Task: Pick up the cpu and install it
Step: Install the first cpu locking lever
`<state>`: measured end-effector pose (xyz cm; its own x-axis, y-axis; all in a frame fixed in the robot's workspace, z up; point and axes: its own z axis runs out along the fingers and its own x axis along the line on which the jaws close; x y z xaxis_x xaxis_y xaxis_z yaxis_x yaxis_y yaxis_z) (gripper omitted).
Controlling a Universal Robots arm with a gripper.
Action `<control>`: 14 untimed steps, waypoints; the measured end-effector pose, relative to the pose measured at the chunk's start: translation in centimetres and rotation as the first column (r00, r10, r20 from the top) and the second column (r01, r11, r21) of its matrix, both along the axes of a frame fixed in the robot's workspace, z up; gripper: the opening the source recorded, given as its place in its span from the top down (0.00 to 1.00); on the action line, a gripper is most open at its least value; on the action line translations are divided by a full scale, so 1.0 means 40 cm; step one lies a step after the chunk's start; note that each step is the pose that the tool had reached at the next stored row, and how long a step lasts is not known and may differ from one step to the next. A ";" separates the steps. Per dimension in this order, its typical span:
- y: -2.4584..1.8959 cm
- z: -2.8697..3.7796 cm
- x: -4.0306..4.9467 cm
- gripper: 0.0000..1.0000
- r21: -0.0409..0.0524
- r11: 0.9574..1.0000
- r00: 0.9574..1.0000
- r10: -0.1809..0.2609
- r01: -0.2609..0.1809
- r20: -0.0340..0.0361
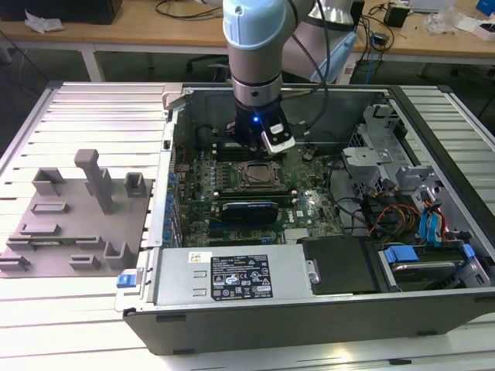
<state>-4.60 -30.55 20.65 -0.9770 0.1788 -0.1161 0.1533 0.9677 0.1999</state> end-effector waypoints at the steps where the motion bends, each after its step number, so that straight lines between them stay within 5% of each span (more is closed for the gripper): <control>1: 0.004 0.000 -0.011 0.89 -0.001 1.000 1.000 -0.002 0.002 0.012; 14: 0.012 -0.015 -0.026 0.89 -0.018 1.000 0.999 -0.006 0.006 0.050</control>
